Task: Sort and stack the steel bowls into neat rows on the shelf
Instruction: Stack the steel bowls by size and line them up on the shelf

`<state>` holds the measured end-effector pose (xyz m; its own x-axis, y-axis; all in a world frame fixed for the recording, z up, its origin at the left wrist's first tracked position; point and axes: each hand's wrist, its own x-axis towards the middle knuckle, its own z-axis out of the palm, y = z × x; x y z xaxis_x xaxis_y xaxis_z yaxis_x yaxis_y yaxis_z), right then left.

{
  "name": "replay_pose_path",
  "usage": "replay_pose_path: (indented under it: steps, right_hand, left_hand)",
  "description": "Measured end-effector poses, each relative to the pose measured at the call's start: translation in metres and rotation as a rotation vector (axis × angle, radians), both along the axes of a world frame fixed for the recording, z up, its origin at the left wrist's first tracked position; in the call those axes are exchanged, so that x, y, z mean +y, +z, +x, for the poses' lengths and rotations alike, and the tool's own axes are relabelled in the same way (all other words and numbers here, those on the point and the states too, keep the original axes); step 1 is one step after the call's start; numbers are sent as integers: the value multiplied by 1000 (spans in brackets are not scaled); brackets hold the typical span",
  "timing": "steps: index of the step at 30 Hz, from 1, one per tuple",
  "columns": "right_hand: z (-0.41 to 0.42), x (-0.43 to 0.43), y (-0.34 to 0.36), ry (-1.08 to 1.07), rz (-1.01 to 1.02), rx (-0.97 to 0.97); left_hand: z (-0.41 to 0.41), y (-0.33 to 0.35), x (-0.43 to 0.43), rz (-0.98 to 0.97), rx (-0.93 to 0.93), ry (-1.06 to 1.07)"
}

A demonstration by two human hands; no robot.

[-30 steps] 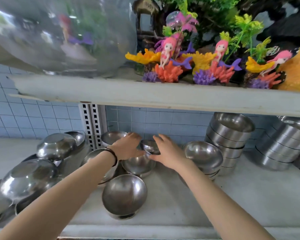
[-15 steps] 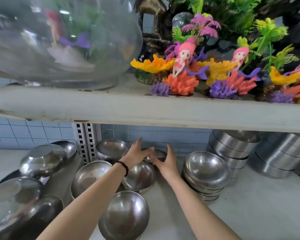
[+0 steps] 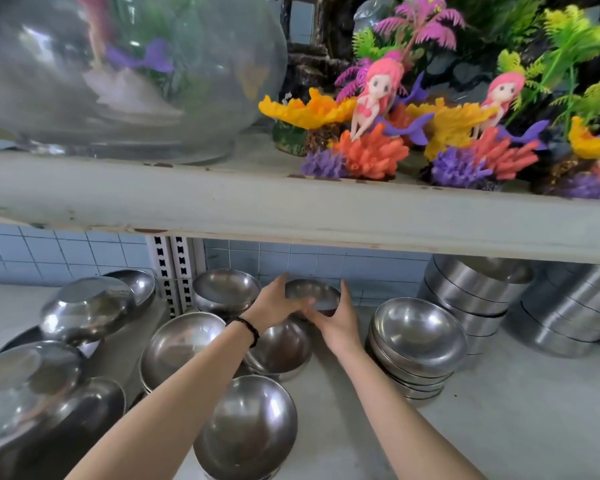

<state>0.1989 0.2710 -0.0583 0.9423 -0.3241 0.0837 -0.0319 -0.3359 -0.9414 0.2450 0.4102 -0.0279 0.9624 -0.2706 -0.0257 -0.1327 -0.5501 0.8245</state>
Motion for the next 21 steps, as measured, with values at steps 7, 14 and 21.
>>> replay_pose_path:
  steps: [7, 14, 21]
  right_hand:
    - [-22, 17, 47, 57, -80, -192]
    - [-66, 34, 103, 105, -56, -461]
    - [-111, -9, 130, 95, -125, -470]
  left_hand:
    - [-28, 45, 27, -168, -176, 66]
    - [-72, 94, 50, -334, -345, 80]
    - [-107, 107, 31, -404, -320, -33]
